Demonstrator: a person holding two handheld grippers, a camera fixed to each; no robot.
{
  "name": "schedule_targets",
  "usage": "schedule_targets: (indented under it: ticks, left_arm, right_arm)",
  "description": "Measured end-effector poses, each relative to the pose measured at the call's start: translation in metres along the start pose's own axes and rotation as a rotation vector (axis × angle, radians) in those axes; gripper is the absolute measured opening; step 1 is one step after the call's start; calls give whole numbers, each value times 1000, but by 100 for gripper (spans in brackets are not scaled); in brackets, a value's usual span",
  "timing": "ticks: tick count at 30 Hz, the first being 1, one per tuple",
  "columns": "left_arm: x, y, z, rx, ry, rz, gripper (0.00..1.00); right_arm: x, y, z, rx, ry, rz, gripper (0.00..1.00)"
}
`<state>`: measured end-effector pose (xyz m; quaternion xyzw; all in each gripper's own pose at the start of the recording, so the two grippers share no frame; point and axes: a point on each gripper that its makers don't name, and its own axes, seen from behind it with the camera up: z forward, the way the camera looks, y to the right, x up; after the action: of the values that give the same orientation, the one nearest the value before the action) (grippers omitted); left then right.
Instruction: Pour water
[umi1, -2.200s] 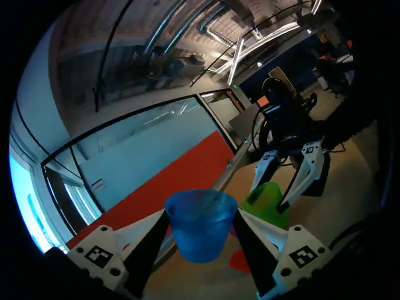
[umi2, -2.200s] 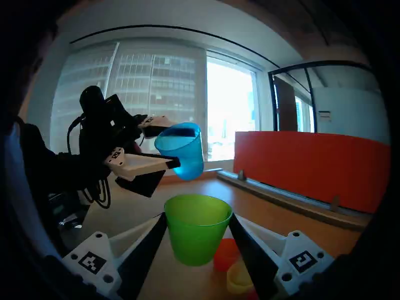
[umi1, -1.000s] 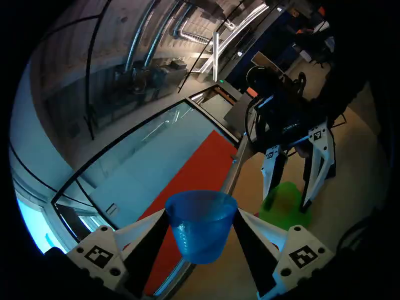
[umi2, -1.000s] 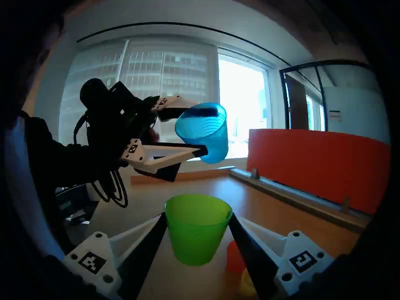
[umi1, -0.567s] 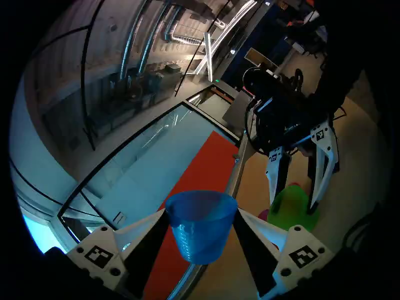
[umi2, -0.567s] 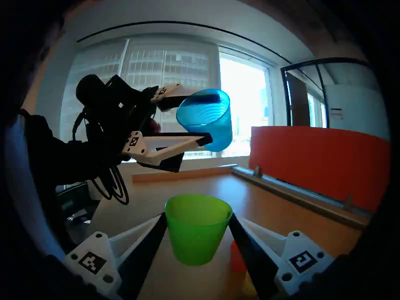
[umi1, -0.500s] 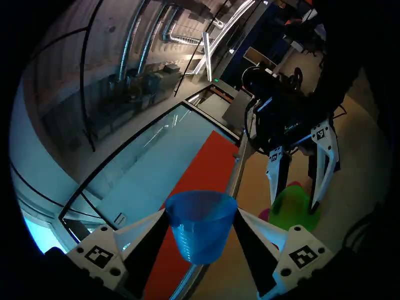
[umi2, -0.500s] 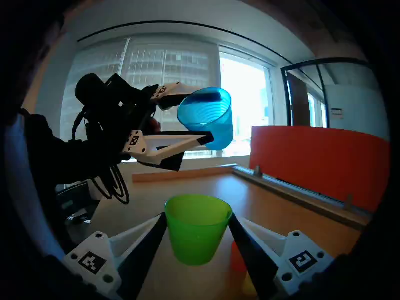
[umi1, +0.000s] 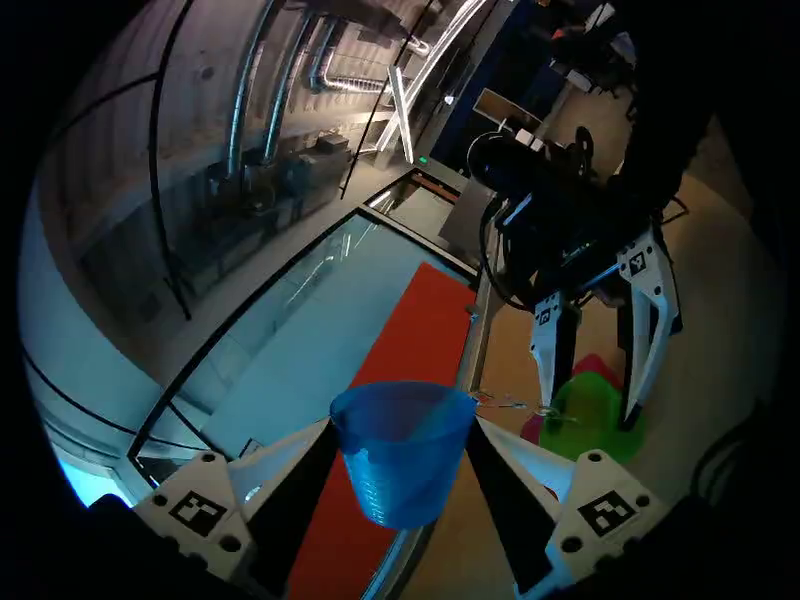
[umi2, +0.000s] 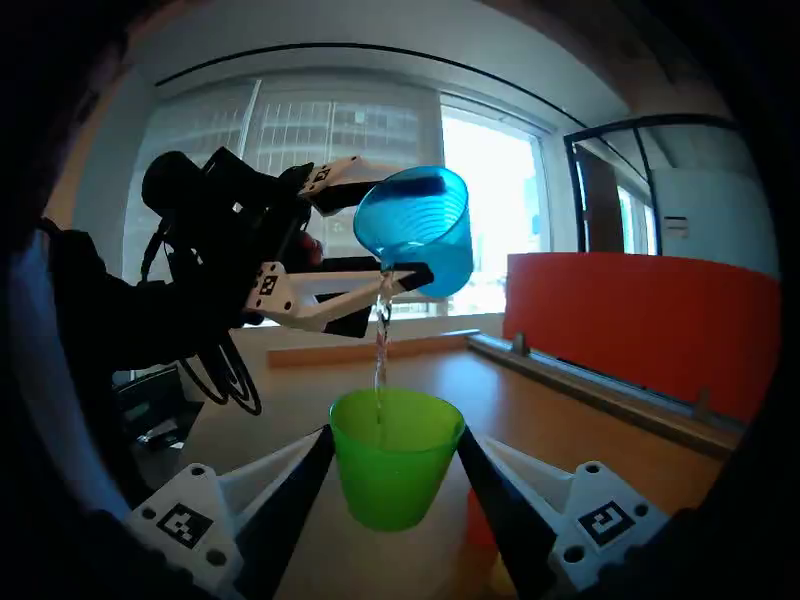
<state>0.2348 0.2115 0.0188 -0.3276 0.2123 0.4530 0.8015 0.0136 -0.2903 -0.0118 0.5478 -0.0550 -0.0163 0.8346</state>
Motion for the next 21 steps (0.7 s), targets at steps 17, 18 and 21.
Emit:
schedule_targets:
  ticks: [17, 18, 21]
  left_arm:
    - [7, 1, 2, 2, 10, 42, 86]
    - [7, 1, 2, 4, 10, 45, 86]
    - [8, 0, 2, 7, 10, 57, 86]
  right_arm:
    - [0, -4, -1, 4, 0, -6, 92]
    - [0, -4, -1, 4, 0, -7, 92]
    - [1, -4, -1, 3, 1, -9, 92]
